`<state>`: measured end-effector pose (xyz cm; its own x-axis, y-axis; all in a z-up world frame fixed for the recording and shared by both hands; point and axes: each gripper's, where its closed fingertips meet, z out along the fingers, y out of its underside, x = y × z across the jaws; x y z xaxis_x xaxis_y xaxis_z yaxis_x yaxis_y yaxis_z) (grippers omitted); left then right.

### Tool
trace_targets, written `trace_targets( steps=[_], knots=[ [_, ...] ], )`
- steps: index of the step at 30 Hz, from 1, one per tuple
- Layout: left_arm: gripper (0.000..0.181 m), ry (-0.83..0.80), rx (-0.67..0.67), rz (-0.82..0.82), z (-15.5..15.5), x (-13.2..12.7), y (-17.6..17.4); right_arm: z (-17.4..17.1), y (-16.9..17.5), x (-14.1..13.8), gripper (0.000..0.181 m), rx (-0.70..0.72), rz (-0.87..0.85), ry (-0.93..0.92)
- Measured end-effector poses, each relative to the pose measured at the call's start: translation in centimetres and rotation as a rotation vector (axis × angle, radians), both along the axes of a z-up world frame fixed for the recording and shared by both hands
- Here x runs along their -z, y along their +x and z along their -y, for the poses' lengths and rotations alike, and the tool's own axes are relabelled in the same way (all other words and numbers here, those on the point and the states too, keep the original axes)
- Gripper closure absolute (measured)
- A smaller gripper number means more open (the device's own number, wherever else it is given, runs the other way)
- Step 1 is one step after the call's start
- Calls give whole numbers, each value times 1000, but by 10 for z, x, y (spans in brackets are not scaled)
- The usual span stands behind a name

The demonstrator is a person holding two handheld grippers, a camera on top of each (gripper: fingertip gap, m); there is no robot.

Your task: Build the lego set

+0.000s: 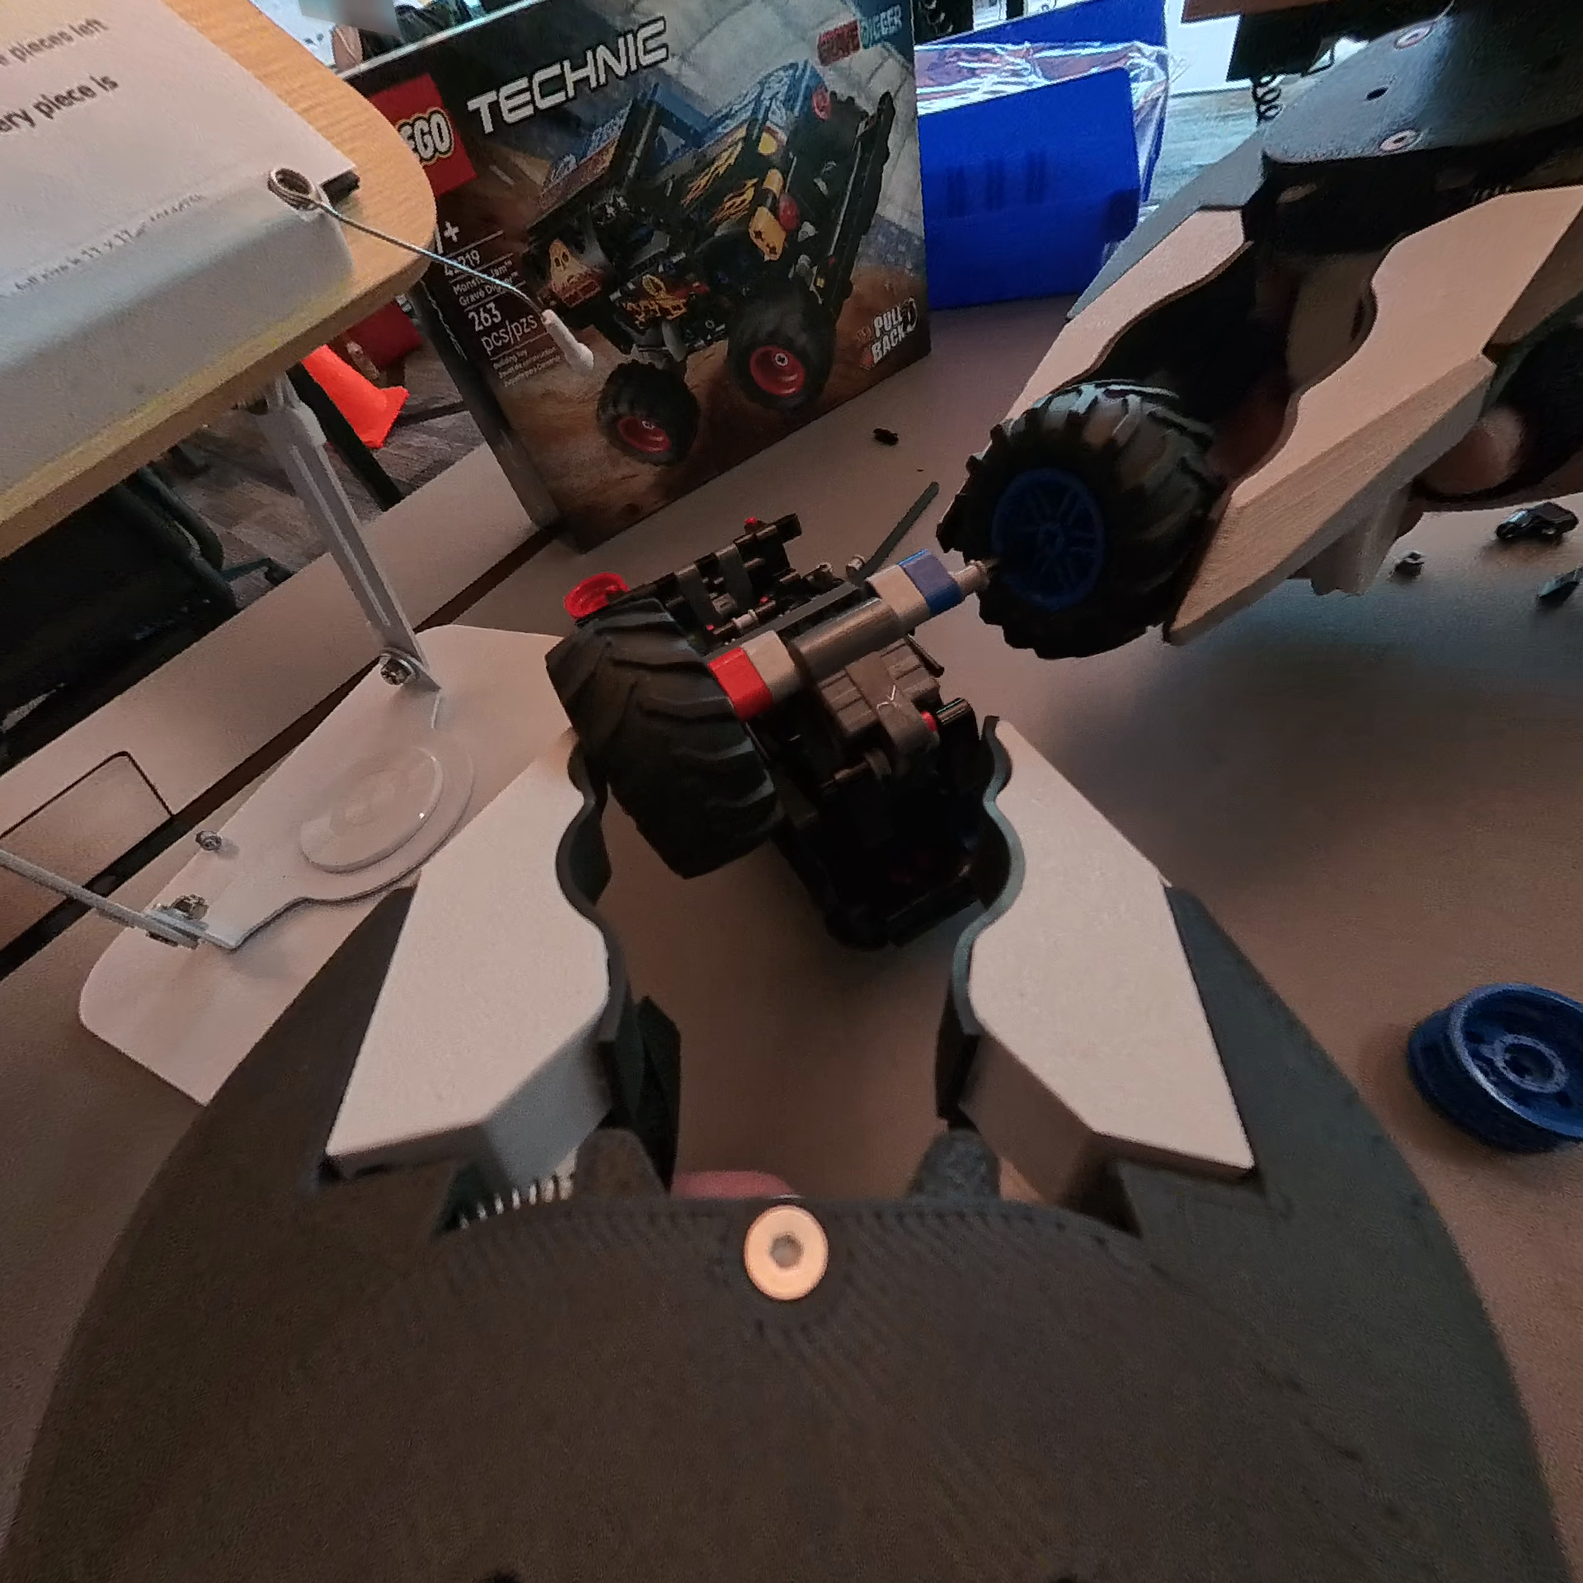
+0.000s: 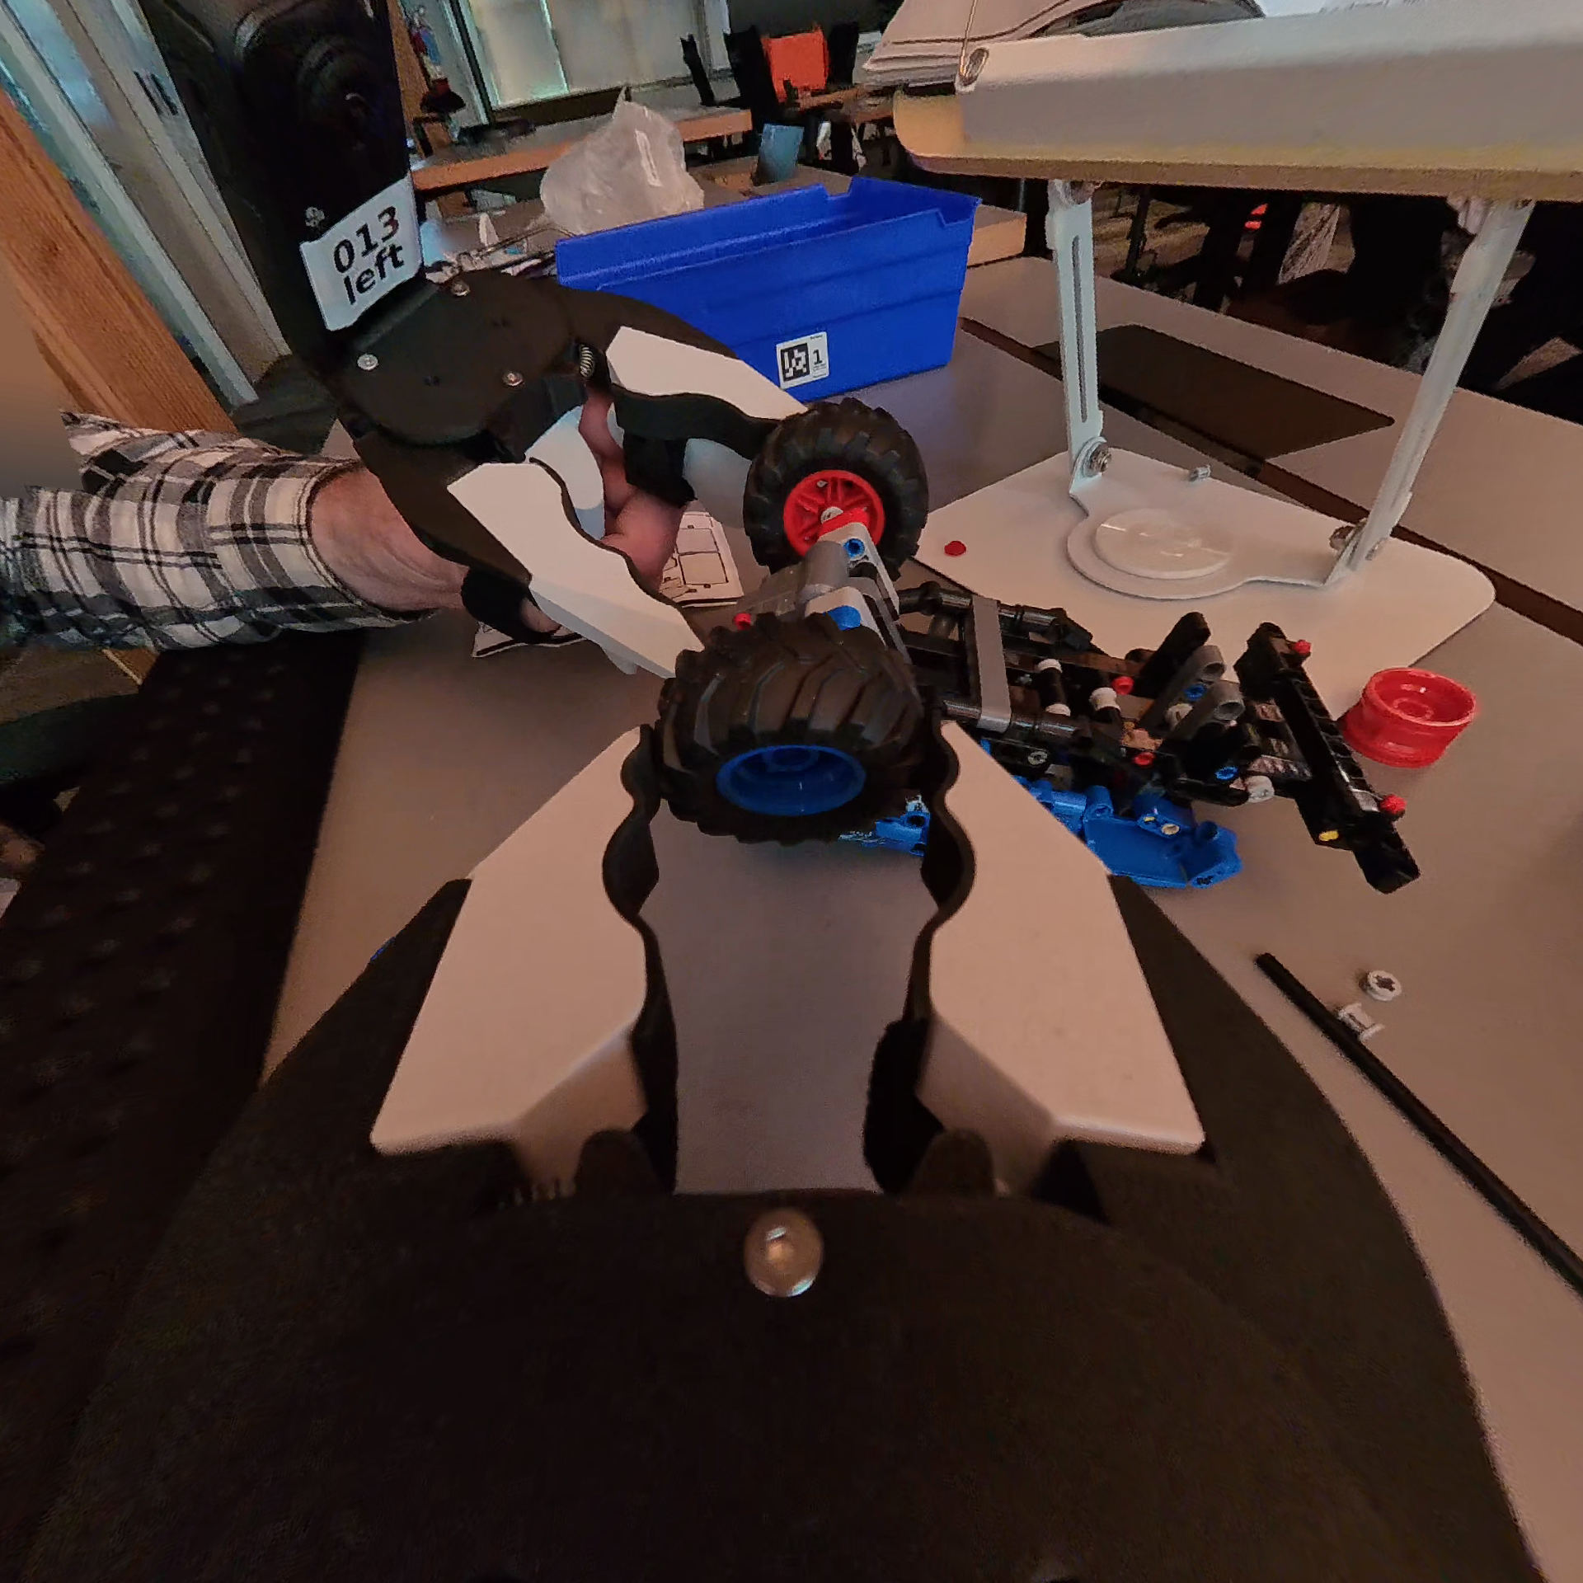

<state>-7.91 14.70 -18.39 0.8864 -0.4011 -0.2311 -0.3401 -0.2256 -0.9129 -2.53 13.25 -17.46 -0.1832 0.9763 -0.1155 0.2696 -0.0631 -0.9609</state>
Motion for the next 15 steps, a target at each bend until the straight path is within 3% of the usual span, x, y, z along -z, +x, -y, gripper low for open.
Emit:
trace_targets(
  steps=[15],
  knots=[
    [96, 7, -5, 8, 5, -3, -1, -4, 0, 3, 121, 0, -1, 10]
  ],
)
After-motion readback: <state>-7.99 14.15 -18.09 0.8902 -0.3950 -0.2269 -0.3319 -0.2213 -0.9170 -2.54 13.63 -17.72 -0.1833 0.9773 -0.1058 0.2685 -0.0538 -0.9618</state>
